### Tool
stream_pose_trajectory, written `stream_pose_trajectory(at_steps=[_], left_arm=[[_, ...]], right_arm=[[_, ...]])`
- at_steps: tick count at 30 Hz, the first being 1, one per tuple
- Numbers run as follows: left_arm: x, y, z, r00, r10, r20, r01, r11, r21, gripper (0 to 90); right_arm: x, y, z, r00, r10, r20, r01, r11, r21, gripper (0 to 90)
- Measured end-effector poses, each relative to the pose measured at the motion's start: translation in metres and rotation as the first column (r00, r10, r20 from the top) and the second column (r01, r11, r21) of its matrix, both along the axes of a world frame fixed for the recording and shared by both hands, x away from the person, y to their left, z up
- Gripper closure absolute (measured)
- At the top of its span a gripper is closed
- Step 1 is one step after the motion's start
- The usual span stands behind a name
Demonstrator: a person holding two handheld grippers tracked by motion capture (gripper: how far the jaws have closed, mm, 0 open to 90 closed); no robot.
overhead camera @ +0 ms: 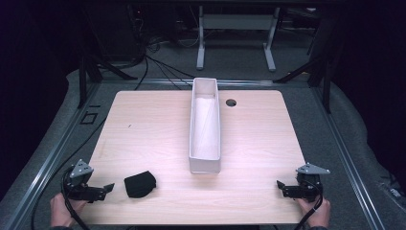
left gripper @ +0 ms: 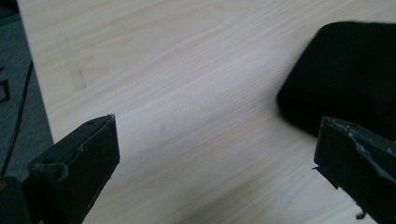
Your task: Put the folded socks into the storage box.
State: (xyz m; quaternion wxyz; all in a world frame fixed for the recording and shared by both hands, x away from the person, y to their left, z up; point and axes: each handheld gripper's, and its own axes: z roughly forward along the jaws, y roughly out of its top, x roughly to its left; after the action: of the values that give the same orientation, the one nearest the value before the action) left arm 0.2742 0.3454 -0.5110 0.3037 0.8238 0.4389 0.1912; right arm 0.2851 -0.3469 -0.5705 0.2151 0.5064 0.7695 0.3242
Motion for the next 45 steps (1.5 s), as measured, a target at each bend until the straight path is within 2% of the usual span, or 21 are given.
stream_pose_trajectory(at_steps=[3, 7, 9, 11, 13, 16, 17, 18, 21, 23, 25, 27, 28, 29, 31, 33, 38, 41, 42, 44, 45], left_arm=[[0.004, -0.008, 0.018, 0.9975, -0.069, -0.017, 0.069, 0.9969, 0.037, 0.2], [0.009, -0.025, 0.035, 0.9873, -0.149, -0.055, 0.154, 0.9829, 0.100, 0.1], [0.012, -0.033, 0.041, 0.9800, -0.186, -0.072, 0.193, 0.9745, 0.115, 0.1], [0.016, -0.040, 0.044, 0.9724, -0.218, -0.082, 0.226, 0.9687, 0.102, 0.1], [0.019, -0.050, 0.044, 0.9626, -0.248, -0.109, 0.261, 0.9571, 0.126, 0.0], [0.022, -0.064, 0.039, 0.9430, -0.296, -0.152, 0.317, 0.9380, 0.140, 0.0], [0.024, -0.072, 0.034, 0.9279, -0.322, -0.187, 0.351, 0.9240, 0.151, 0.0], [0.024, -0.072, 0.034, 0.9279, -0.322, -0.187, 0.351, 0.9240, 0.151, 0.0], [0.026, -0.081, 0.029, 0.9134, -0.348, -0.211, 0.384, 0.9098, 0.159, 0.0], [0.027, -0.088, 0.026, 0.9030, -0.373, -0.213, 0.411, 0.8955, 0.172, 0.0], [0.025, -0.095, 0.025, 0.8977, -0.390, -0.205, 0.428, 0.8820, 0.197, 0.0], [0.021, -0.103, 0.028, 0.8883, -0.419, -0.188, 0.452, 0.8711, 0.192, 0.0], [0.021, -0.103, 0.028, 0.8883, -0.419, -0.188, 0.452, 0.8711, 0.192, 0.0], [0.021, -0.106, 0.028, 0.8815, -0.427, -0.202, 0.463, 0.8652, 0.192, 0.1], [0.021, -0.111, 0.026, 0.8748, -0.432, -0.220, 0.474, 0.8574, 0.201, 0.1], [0.021, -0.112, 0.025, 0.8733, -0.431, -0.227, 0.476, 0.8547, 0.207, 0.1], [0.021, -0.116, 0.013, 0.8524, -0.438, -0.285, 0.504, 0.8342, 0.224, 7.3], [0.020, -0.120, 0.009, 0.8482, -0.442, -0.293, 0.512, 0.8247, 0.240, 14.8], [0.020, -0.121, 0.007, 0.8509, -0.437, -0.291, 0.509, 0.8238, 0.250, 16.5], [0.020, -0.124, 0.004, 0.8504, -0.434, -0.298, 0.512, 0.8124, 0.279, 28.6], [0.020, -0.125, 0.002, 0.8513, -0.428, -0.303, 0.511, 0.8080, 0.293, 28.6]], right_arm=[[0.000, 0.000, 0.000, 0.9999, 0.006, 0.009, -0.006, 1.000, 0.000, 3.5], [0.000, 0.000, 0.000, 0.9999, 0.004, 0.009, -0.004, 1.000, 0.002, 3.6], [0.000, 0.000, 0.000, 1.0000, 0.004, 0.009, -0.004, 1.000, 0.002, 3.6], [0.000, 0.000, 0.000, 0.9999, 0.004, 0.009, -0.004, 1.000, 0.001, 3.7], [0.000, 0.000, 0.000, 0.9999, 0.007, 0.010, -0.007, 1.000, 0.001, 3.8], [0.000, 0.000, 0.000, 0.9999, 0.005, 0.010, -0.005, 1.000, 0.004, 4.4], [0.000, -0.001, 0.000, 1.0000, 0.005, 0.006, -0.005, 1.000, 0.004, 4.7], [0.000, -0.001, 0.000, 1.0000, 0.007, 0.006, -0.007, 1.000, 0.005, 4.7], [0.000, -0.001, 0.000, 1.0000, 0.006, 0.007, -0.006, 1.000, 0.004, 5.0], [0.000, -0.001, 0.000, 1.0000, 0.005, 0.008, -0.005, 1.000, 0.010, 6.1], [0.000, -0.001, 0.000, 1.0000, 0.005, 0.008, -0.005, 1.000, 0.010, 6.2], [-0.001, -0.001, 0.000, 0.9999, 0.000, 0.012, 0.000, 1.000, 0.011, 7.4], [-0.001, -0.001, 0.000, 0.9999, 0.000, 0.012, 0.000, 1.000, 0.011, 7.4], [-0.001, -0.001, 0.000, 0.9999, 0.000, 0.012, 0.000, 1.000, 0.013, 8.0], [-0.001, -0.001, 0.000, 0.9999, 0.000, 0.012, 0.000, 1.000, 0.013, 8.1], [-0.001, -0.001, 0.000, 0.9999, -0.002, 0.013, 0.002, 1.000, 0.014, 8.3], [-0.001, -0.001, 0.000, 0.9999, -0.004, 0.014, 0.004, 1.000, 0.015, 8.7], [-0.001, -0.001, 0.001, 0.9999, -0.006, 0.016, 0.005, 1.000, 0.013, 9.0], [-0.001, -0.001, 0.001, 0.9998, -0.008, 0.016, 0.008, 1.000, 0.012, 9.2], [-0.001, -0.001, 0.001, 0.9998, -0.009, 0.018, 0.009, 1.000, 0.011, 9.5], [-0.001, -0.001, 0.001, 0.9998, -0.009, 0.018, 0.009, 1.000, 0.011, 9.5]])
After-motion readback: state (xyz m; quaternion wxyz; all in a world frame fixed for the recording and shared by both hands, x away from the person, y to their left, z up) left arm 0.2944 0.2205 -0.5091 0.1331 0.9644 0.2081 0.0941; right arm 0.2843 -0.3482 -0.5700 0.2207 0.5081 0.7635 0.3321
